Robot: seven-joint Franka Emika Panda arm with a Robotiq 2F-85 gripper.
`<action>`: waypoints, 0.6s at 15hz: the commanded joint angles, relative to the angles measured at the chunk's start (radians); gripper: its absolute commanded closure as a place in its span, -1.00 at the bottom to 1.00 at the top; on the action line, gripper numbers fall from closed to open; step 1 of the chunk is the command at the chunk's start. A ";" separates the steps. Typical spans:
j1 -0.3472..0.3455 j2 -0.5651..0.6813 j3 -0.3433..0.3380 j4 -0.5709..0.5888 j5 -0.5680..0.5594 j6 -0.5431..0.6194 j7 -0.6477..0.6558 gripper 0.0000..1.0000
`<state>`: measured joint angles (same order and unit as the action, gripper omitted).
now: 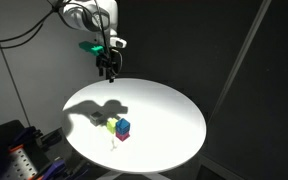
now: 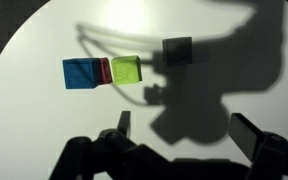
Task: Put the green block on the table
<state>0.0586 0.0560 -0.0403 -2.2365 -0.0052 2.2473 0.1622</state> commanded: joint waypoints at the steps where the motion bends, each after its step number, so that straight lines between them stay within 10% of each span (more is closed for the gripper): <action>1: -0.020 -0.078 0.020 -0.031 0.050 -0.029 -0.035 -1.00; 9: -0.027 -0.178 0.021 -0.046 0.045 -0.125 -0.028 -1.00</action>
<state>0.0536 -0.0652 -0.0303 -2.2617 0.0331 2.1754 0.1521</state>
